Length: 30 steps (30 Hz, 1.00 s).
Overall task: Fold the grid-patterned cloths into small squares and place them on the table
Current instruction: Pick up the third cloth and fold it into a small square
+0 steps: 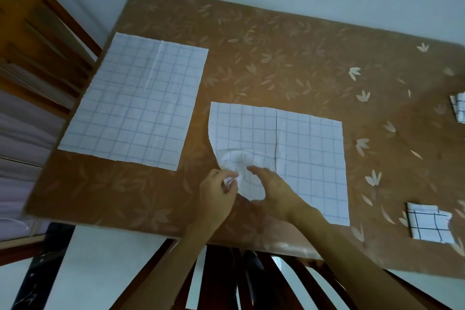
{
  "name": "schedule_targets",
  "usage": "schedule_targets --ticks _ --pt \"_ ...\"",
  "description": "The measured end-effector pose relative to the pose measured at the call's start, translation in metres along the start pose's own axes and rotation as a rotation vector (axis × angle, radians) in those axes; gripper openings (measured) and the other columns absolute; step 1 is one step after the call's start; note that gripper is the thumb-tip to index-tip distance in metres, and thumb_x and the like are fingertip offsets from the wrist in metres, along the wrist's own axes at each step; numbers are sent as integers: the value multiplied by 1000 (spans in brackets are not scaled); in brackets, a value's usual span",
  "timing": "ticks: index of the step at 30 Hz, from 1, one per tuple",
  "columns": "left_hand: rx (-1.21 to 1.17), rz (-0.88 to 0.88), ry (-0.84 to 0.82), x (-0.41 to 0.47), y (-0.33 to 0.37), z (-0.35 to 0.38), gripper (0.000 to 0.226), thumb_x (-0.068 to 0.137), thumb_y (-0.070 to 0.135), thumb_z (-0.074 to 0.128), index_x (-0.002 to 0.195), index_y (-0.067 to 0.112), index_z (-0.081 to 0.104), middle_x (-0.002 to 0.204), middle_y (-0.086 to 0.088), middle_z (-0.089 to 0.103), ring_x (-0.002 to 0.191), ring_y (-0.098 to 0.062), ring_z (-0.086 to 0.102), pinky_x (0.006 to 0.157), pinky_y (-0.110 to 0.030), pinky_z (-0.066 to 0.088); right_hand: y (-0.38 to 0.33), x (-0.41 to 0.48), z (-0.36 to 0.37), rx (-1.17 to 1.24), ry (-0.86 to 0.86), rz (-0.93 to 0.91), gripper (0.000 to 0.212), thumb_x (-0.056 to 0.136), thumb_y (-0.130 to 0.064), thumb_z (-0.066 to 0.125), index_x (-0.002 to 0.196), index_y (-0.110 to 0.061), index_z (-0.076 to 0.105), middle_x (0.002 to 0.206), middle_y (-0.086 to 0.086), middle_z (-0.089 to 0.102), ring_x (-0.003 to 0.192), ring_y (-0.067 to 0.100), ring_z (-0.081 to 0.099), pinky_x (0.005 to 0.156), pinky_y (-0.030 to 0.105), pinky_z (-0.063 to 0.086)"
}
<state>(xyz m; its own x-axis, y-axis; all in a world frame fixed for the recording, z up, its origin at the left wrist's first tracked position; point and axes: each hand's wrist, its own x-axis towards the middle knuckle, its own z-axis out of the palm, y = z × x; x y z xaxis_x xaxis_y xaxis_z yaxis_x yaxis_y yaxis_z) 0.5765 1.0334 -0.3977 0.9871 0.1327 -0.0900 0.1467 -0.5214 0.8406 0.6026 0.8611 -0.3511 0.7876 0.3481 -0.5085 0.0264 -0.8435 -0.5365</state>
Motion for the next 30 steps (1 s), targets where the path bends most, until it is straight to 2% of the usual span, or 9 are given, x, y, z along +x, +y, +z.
schedule_targets --ticks 3,8,11,13,16,19,22,25,30 --pt "-180 -5 14 -2 35 -9 12 89 15 72 100 15 77 96 3 73 88 -6 68 76 -11 53 -8 1 0 71 39 -158 84 85 -38 73 154 -16 29 155 4 39 139 20 39 113 32 32" --pt "-391 -30 -38 -12 76 -21 23 99 8 58 114 17 72 110 8 74 106 -6 69 92 -24 56 -15 -4 -8 159 273 -258 30 93 -3 52 120 -14 60 113 0 66 100 16 61 86 32 51" --pt "-315 10 50 -15 76 -28 38 98 -6 48 122 18 66 110 6 72 104 -10 70 92 -36 59 -11 -17 -27 200 349 -244 33 98 -2 47 85 -28 61 79 -16 61 69 -1 53 67 20 40" --pt "-117 66 119 -14 73 -32 57 89 -12 55 129 29 60 120 9 65 110 -10 65 94 -39 58 -7 -32 -42 238 374 -278 38 99 -1 48 79 -31 58 68 -22 61 66 -7 54 62 11 37" --pt "111 123 81 -8 78 -39 86 82 -9 65 136 54 46 144 17 37 130 -19 51 93 -41 58 5 -58 -67 308 335 -357 28 101 1 48 101 -17 70 78 -40 63 77 -17 58 69 4 42" --pt "169 197 27 6 94 -49 71 83 12 80 135 51 52 162 11 20 150 -18 27 104 -50 51 15 -79 -95 336 304 -415 30 101 -2 49 104 -24 69 93 -24 72 87 -1 65 77 19 52" --pt "194 218 -5 18 119 -62 42 75 29 86 114 26 71 157 8 36 148 -15 27 114 -52 37 23 -97 -126 371 360 -418 32 102 -9 53 96 -37 68 84 -10 74 77 3 65 68 14 46" --pt "215 185 -89 24 144 -81 43 74 32 87 113 20 74 140 12 54 140 -10 39 114 -50 38 23 -118 -161 493 464 -435 25 102 -18 54 86 -21 72 80 10 73 77 22 68 70 31 52" --pt "11 51 -88 18 175 -116 49 73 53 77 104 15 75 103 2 76 97 -13 70 88 -34 55 13 -147 -210 668 614 -576 22 101 -9 54 100 -14 76 93 -10 78 86 1 70 78 14 50"
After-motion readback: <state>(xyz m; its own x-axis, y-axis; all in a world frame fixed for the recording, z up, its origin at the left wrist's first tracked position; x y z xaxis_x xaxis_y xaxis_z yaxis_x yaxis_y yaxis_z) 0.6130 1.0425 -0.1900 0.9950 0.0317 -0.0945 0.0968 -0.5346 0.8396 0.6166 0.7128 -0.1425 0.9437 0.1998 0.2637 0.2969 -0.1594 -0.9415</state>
